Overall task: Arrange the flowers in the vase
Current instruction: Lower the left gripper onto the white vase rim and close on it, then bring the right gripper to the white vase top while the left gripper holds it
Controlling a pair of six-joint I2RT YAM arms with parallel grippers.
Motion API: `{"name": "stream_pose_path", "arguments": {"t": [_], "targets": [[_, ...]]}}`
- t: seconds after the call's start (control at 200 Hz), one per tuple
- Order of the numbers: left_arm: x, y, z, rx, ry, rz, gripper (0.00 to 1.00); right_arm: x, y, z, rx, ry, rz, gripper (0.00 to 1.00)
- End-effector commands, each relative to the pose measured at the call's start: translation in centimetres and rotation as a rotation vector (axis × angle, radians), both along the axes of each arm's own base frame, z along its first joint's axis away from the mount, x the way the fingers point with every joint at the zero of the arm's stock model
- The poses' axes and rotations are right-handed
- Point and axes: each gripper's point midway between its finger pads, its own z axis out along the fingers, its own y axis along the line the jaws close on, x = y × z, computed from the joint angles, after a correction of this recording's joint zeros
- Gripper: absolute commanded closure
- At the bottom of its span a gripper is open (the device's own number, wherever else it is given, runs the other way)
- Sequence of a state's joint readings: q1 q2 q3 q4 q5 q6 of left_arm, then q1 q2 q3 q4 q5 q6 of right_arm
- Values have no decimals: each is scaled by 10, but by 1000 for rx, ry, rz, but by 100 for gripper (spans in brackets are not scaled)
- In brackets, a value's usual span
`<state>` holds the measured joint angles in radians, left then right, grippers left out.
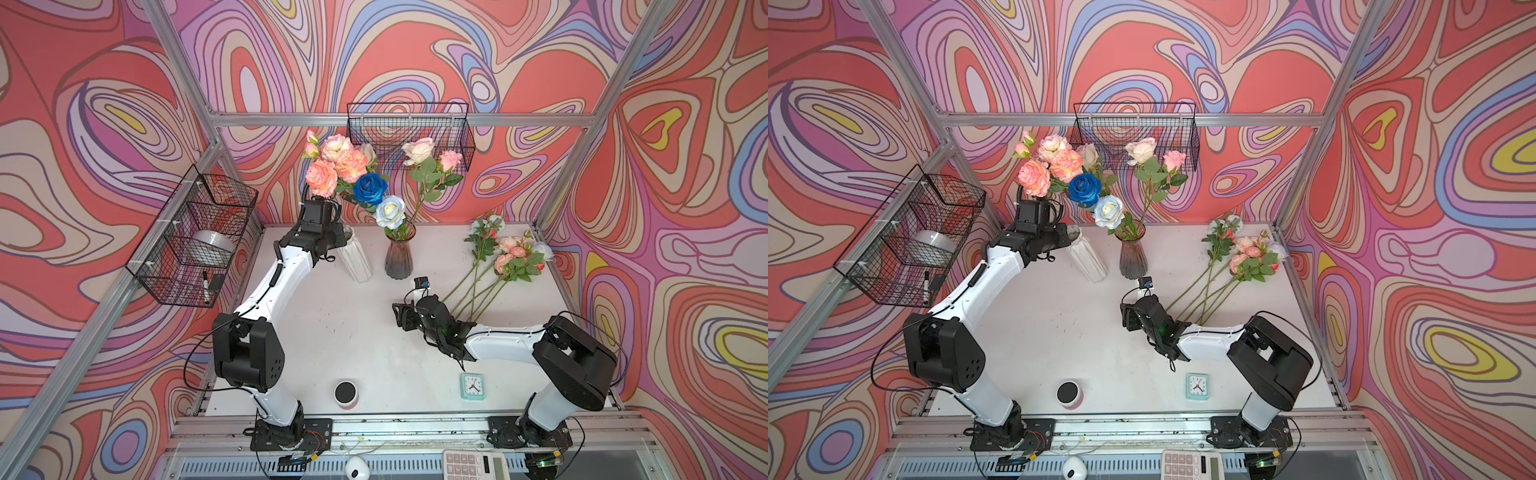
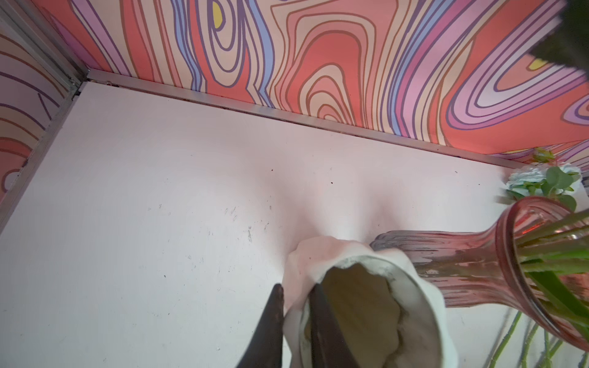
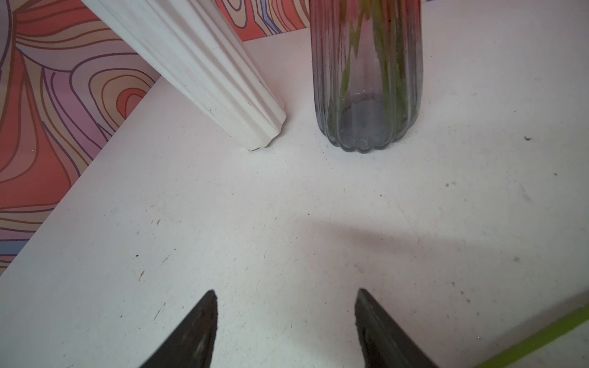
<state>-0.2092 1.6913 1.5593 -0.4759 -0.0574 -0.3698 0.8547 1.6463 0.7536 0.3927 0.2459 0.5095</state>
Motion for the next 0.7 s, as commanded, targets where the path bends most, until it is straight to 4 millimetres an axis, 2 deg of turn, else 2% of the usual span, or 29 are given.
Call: {"name": "stream_pose_path", "arguments": {"t": [0.0, 0.11, 0.355, 0.696], "targets": [[-35, 8, -68, 70, 245, -3, 86, -1, 4, -1, -7, -2, 10, 30], [-35, 3, -62, 20, 204, 2, 100, -1, 4, 1, -8, -7, 8, 30], [-44, -6, -32, -52, 114, -16, 100, -1, -1, 5, -10, -17, -6, 30], [-67, -16, -16, -117, 117, -58, 100, 1, 2, 13, -1, -29, -1, 30]]}}
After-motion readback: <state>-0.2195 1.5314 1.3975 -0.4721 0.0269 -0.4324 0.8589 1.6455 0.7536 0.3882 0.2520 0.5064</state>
